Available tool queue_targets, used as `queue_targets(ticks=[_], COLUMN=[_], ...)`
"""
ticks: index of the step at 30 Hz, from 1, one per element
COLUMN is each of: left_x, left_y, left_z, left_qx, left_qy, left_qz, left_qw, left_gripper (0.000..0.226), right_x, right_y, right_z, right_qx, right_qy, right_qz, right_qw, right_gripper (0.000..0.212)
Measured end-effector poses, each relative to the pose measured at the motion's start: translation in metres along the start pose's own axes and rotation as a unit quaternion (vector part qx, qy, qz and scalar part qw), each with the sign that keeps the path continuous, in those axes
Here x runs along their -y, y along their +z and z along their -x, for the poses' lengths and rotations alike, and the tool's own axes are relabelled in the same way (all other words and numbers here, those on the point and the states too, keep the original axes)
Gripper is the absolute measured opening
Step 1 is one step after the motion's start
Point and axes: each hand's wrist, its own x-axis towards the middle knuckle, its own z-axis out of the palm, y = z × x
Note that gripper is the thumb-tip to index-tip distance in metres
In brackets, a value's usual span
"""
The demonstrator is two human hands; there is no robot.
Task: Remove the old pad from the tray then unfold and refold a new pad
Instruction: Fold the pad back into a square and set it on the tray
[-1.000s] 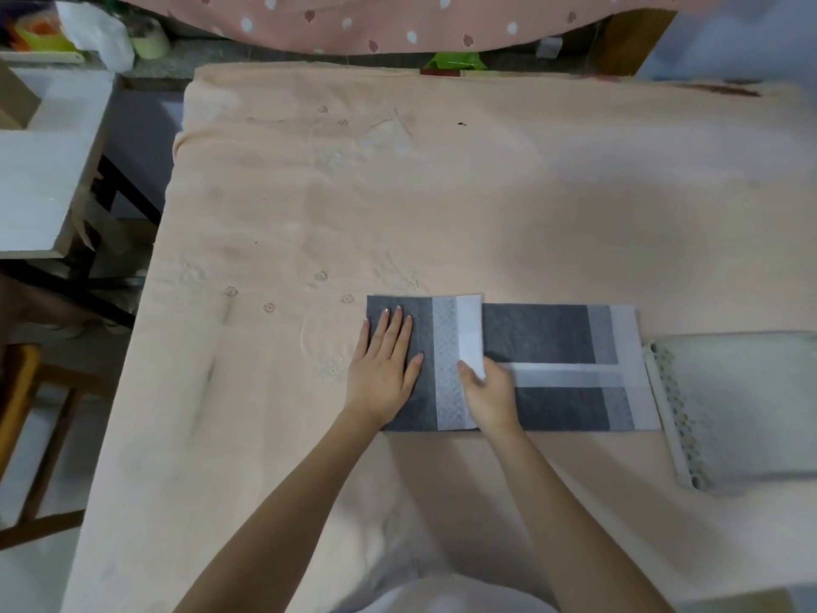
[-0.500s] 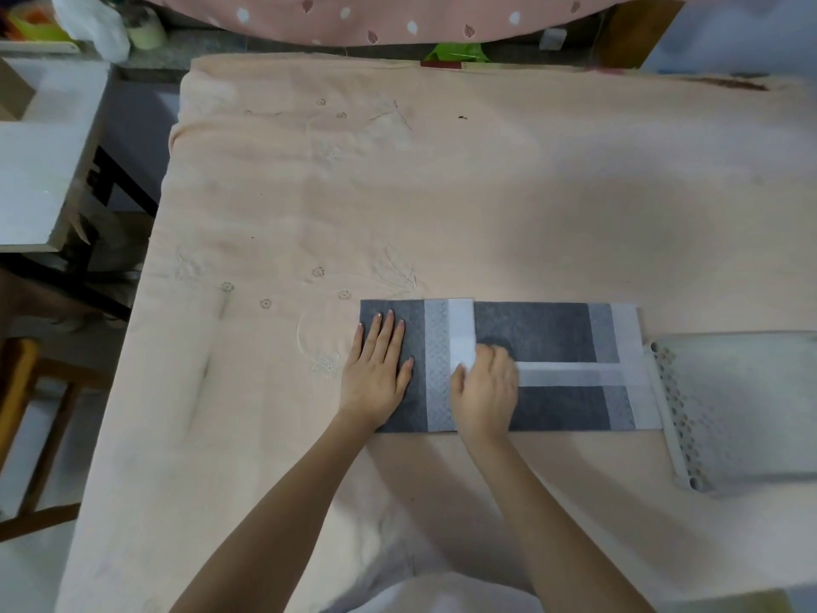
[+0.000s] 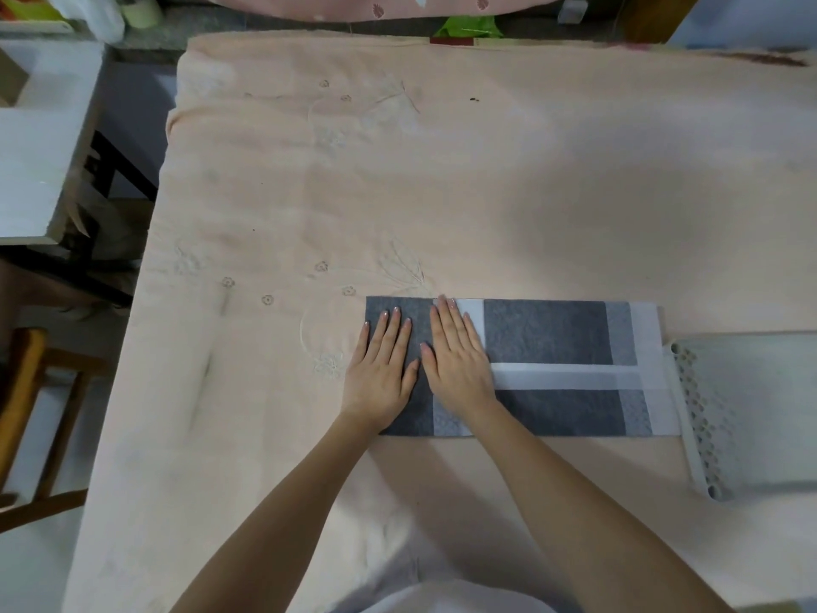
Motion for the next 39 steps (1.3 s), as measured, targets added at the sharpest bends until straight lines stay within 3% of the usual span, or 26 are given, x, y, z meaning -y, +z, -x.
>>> queue_targets(ticks=[4, 10, 15, 23, 28, 39], left_x=[0.000, -0.002, -0.038, -0.029, -0.022, -0.067], left_y=[0.001, -0.007, 0.000, 0.005, -0.001, 0.007], left_z=[0.002, 0.009, 0.011, 0.022, 0.025, 0.016], left_qx=[0.005, -0.017, 0.010, 0.012, 0.006, 0.075], left_qy=[-0.027, -0.113, -0.029, -0.028, -0.052, -0.003], left_qz=[0.000, 0.021, 0.017, 0.025, 0.051, 0.010], left_qw=[1.000, 0.993, 0.999, 0.999, 0.997, 0.997], left_gripper=[0.060, 0.063, 0.059, 0.058, 0.064, 0.066], right_x=[-0.004, -0.031, -0.013, -0.044, -0.088, -0.108], right_y=[-0.001, -0.008, -0.006, 0.000, -0.007, -0.009], right_z=[0.003, 0.016, 0.039, 0.061, 0.093, 0.116], right_qx=[-0.027, -0.066, -0.064, -0.013, -0.045, -0.023], right_qy=[0.018, 0.141, 0.001, 0.021, 0.152, 0.155], right_qz=[-0.040, -0.078, -0.053, -0.011, -0.062, -0.068], right_qw=[0.999, 0.985, 0.997, 1.000, 0.985, 0.985], right_gripper=[0.057, 0.056, 0.054, 0.053, 0.053, 0.052])
